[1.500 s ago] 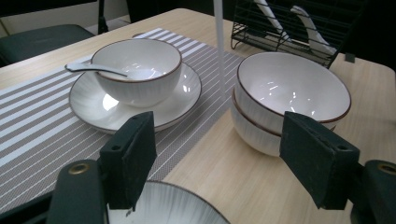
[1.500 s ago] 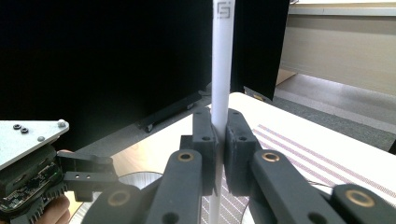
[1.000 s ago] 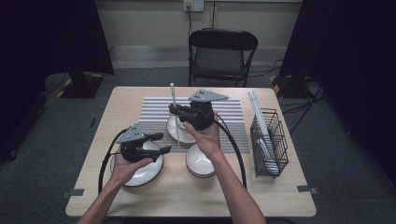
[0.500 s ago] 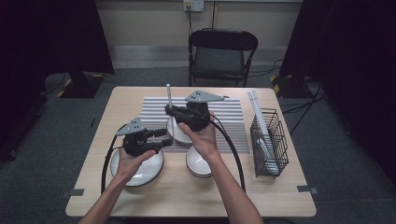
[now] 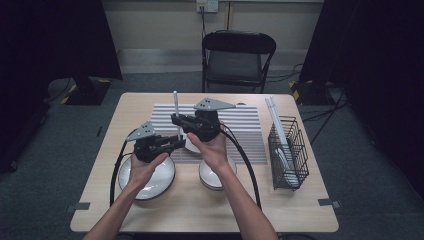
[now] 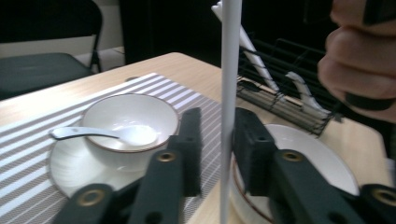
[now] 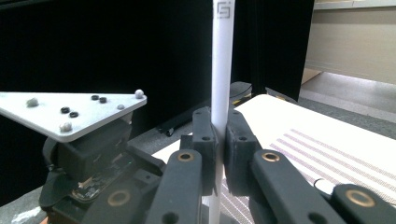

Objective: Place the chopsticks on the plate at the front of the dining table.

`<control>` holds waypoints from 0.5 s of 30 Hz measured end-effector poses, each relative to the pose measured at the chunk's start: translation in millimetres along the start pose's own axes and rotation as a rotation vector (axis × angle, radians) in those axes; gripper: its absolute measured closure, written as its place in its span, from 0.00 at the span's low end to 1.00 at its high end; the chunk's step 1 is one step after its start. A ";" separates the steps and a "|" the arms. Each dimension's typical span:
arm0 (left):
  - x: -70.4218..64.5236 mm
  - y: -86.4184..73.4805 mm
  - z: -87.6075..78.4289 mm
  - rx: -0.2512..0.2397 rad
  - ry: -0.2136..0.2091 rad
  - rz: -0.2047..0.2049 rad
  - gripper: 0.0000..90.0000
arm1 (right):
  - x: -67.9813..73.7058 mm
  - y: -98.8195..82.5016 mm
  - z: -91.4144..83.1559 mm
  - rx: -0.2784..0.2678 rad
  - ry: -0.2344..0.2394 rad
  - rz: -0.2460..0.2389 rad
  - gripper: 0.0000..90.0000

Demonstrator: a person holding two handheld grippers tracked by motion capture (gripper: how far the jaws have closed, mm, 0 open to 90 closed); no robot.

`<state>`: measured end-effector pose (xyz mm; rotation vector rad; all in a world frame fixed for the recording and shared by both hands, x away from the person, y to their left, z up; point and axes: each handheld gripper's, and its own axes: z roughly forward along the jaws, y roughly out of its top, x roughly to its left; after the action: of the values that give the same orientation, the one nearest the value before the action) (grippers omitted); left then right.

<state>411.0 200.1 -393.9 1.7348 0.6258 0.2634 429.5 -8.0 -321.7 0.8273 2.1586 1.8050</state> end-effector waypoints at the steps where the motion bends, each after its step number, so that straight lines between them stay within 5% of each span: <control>1: 0.2 -0.2 -0.4 0.003 -0.009 0.001 0.85 | 0.2 -0.1 0.3 0.000 -0.002 0.000 0.95; 15: 1.6 -7.2 -4.2 0.008 -0.021 0.000 0.96 | 1.4 0.1 1.7 -0.003 0.013 -0.018 0.92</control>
<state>408.4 205.4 -399.9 1.7430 0.6120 0.2423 429.3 -5.8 -321.7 0.7949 2.1641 1.8097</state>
